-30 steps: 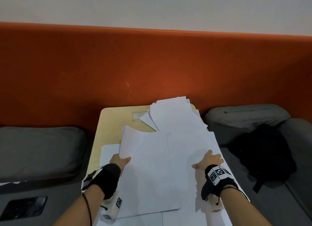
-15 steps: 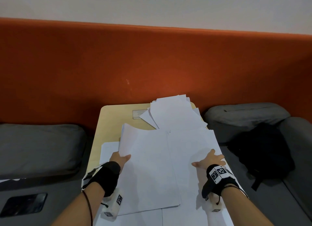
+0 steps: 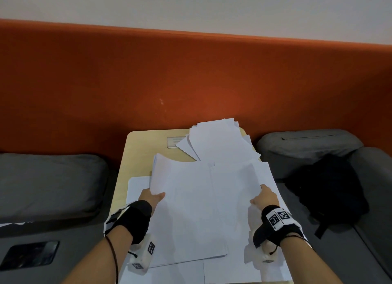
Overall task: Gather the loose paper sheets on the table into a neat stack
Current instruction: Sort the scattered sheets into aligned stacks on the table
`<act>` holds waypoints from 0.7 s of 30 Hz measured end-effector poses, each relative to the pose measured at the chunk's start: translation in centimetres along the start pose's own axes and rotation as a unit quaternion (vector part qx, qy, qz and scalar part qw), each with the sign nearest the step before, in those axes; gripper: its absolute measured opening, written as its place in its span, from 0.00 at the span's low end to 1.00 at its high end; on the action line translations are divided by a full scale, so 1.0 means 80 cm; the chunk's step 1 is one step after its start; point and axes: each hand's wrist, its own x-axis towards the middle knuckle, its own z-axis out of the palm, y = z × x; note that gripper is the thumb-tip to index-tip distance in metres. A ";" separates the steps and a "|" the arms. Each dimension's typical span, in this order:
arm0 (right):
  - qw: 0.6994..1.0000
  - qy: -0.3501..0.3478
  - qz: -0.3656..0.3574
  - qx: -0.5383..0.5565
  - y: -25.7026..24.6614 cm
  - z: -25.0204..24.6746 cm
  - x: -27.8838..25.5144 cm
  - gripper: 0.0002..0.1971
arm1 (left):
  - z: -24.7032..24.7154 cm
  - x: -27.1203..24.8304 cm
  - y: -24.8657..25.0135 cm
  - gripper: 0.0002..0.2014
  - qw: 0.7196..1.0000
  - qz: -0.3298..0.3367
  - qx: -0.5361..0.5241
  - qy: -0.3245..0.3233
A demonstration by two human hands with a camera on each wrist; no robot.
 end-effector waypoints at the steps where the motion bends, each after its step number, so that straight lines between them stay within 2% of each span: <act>1: 0.999 0.016 -0.019 0.024 -0.002 -0.007 0.001 0.22 | 0.000 0.001 0.001 0.21 1.000 -0.001 -0.003 0.000; 4: 0.981 0.121 -0.084 0.124 -0.013 -0.035 -0.002 0.14 | 0.000 0.003 0.000 0.21 1.000 -0.005 -0.015 -0.006; 7: 0.933 0.211 -0.160 0.245 -0.031 -0.068 -0.008 0.10 | -0.002 0.001 0.000 0.20 1.000 -0.006 -0.020 -0.010; 9: 0.901 0.207 -0.203 0.324 -0.045 -0.089 -0.014 0.09 | -0.003 0.003 0.000 0.20 0.999 -0.013 -0.027 -0.019; 12: 0.865 0.153 -0.258 0.403 -0.068 -0.110 -0.023 0.11 | -0.005 0.002 0.002 0.19 0.999 -0.024 -0.035 -0.030; 17: 0.847 0.123 -0.323 0.403 -0.099 -0.118 -0.034 0.13 | -0.006 0.012 -0.004 0.27 0.997 -0.042 -0.048 -0.039; 21: 0.811 0.125 -0.353 0.450 -0.128 -0.133 -0.054 0.16 | -0.006 0.014 -0.005 0.26 0.998 -0.042 -0.034 -0.027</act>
